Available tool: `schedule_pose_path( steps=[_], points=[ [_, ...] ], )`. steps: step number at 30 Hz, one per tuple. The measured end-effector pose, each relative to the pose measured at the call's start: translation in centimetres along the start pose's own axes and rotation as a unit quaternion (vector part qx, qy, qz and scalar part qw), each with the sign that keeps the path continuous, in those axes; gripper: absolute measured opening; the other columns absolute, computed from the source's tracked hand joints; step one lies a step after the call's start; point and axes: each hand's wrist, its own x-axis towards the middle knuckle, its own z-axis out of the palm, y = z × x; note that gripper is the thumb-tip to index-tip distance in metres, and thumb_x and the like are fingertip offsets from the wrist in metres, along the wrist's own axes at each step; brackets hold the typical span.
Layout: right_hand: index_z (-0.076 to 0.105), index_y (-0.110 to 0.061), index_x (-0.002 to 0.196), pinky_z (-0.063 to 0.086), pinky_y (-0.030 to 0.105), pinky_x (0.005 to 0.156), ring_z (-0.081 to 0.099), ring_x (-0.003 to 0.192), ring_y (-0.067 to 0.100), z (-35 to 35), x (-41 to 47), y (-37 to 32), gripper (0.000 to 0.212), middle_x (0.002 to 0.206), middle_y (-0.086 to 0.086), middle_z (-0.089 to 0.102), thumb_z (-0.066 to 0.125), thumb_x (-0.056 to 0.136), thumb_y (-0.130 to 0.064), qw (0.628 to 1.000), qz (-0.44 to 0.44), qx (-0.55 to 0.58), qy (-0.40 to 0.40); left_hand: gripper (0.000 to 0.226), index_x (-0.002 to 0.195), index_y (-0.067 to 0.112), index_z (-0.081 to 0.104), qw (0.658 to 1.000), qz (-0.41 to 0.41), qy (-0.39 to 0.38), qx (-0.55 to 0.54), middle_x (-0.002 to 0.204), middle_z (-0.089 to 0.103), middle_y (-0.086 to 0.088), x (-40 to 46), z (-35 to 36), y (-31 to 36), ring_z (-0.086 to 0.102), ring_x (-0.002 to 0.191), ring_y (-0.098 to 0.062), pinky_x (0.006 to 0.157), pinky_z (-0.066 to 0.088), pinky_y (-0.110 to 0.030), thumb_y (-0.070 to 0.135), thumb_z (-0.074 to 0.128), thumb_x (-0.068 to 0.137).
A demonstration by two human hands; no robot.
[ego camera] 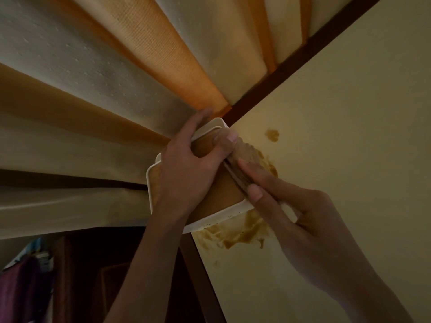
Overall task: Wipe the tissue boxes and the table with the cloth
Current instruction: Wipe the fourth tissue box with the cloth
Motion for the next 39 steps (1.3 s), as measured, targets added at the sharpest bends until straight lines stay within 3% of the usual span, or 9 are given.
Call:
schedule_pose_path(
  steps=[3, 5, 8, 10, 15, 22, 28, 35, 39],
  points=[
    [0.076, -0.017, 0.112, 0.054, 0.033, 0.068, 0.073, 0.092, 0.02, -0.7, 0.5, 0.1, 0.053, 0.098, 0.002, 0.077, 0.042, 0.103, -0.057, 0.999, 0.009, -0.021, 0.039, 0.073, 0.142, 0.05, 0.048, 1.0, 0.004, 0.008, 0.004, 0.14, 0.053, 0.025, -0.1, -0.1, 0.0, 0.046, 0.133, 0.0, 0.11, 0.044, -0.04, 0.076, 0.066, 0.076],
    [0.067, -0.011, 0.109, 0.051, 0.049, 0.074, 0.069, 0.087, 0.031, -0.9, 1.8, 0.0, 0.054, 0.096, 0.014, 0.072, 0.038, 0.105, -0.057, 0.996, 0.006, -0.021, 0.085, 0.078, 0.145, 0.05, 0.044, 1.0, 0.006, 0.01, 0.008, 0.145, 0.049, 0.024, -0.2, -0.2, 0.0, 0.042, 0.136, 0.002, 0.113, 0.041, -0.038, 0.076, 0.068, 0.075],
    [0.071, -0.028, 0.118, 0.058, 0.033, 0.083, 0.069, 0.101, 0.008, -0.3, 5.1, 0.2, 0.031, 0.106, -0.003, 0.075, 0.045, 0.108, -0.041, 0.996, 0.01, 0.023, 0.09, 0.083, 0.148, 0.05, 0.039, 1.0, 0.007, 0.01, 0.018, 0.15, 0.045, 0.024, -0.2, -0.3, 0.0, 0.039, 0.137, 0.005, 0.113, 0.039, -0.033, 0.077, 0.067, 0.075],
    [0.061, -0.031, 0.141, 0.048, 0.018, 0.101, 0.059, 0.119, -0.01, 0.3, 6.9, 0.5, 0.038, 0.128, -0.017, 0.068, 0.044, 0.109, -0.04, 0.999, 0.031, 0.02, 0.021, 0.081, 0.149, 0.048, 0.039, 1.0, 0.014, 0.01, 0.023, 0.15, 0.045, 0.024, -0.2, -0.2, 0.1, 0.039, 0.137, 0.006, 0.113, 0.039, -0.033, 0.077, 0.065, 0.078],
    [0.036, -0.037, 0.157, 0.022, 0.033, 0.127, 0.029, 0.146, -0.01, 2.2, 6.7, 1.3, 0.052, 0.16, -0.022, 0.037, 0.038, 0.107, -0.052, 0.991, 0.059, 0.098, -0.063, 0.086, 0.154, 0.04, 0.036, 1.0, 0.014, 0.01, 0.025, 0.153, 0.042, 0.023, -0.2, 0.2, 0.3, 0.036, 0.139, 0.008, 0.115, 0.036, -0.027, 0.078, 0.053, 0.079],
    [0.026, -0.041, 0.159, 0.013, 0.037, 0.129, 0.016, 0.15, -0.011, 2.6, 5.8, 2.1, 0.054, 0.165, -0.023, 0.025, 0.032, 0.106, -0.049, 0.992, 0.037, 0.105, -0.065, 0.077, 0.154, 0.045, 0.032, 0.999, -0.029, 0.011, 0.044, 0.154, 0.039, 0.024, -0.5, 0.2, 1.2, 0.034, 0.141, 0.003, 0.109, 0.031, -0.02, 0.074, 0.05, 0.084],
    [0.019, -0.045, 0.159, 0.008, 0.033, 0.129, 0.008, 0.148, -0.017, 2.9, 5.3, 2.4, 0.051, 0.166, -0.03, 0.015, 0.026, 0.108, -0.045, 0.993, 0.029, 0.086, -0.071, 0.057, 0.153, 0.035, 0.036, 0.99, -0.037, 0.011, 0.133, 0.155, 0.041, 0.011, -0.1, 1.4, 1.3, 0.032, 0.145, -0.008, 0.121, 0.025, -0.047, 0.057, 0.013, 0.105],
    [0.011, -0.043, 0.161, 0.005, 0.036, 0.129, 0.002, 0.15, -0.015, 2.6, 6.1, 2.5, 0.058, 0.167, -0.03, 0.007, 0.025, 0.105, -0.05, 0.989, 0.047, 0.097, -0.101, 0.056, 0.152, 0.031, 0.04, 0.991, -0.032, 0.0, 0.131, 0.153, 0.044, 0.01, -0.1, 1.7, 1.6, 0.035, 0.142, -0.004, 0.121, 0.026, -0.042, 0.052, 0.015, 0.107],
    [0.011, -0.038, 0.162, 0.004, 0.034, 0.13, 0.002, 0.153, -0.009, 2.7, 10.8, 2.0, 0.064, 0.169, -0.022, 0.005, 0.021, 0.099, -0.048, 0.99, 0.059, 0.068, -0.112, 0.044, 0.138, 0.028, 0.053, 0.991, -0.027, 0.012, 0.127, 0.135, 0.056, 0.013, 0.1, 1.6, 2.0, 0.046, 0.125, 0.0, 0.114, 0.033, -0.036, 0.042, 0.023, 0.11]
  ],
)
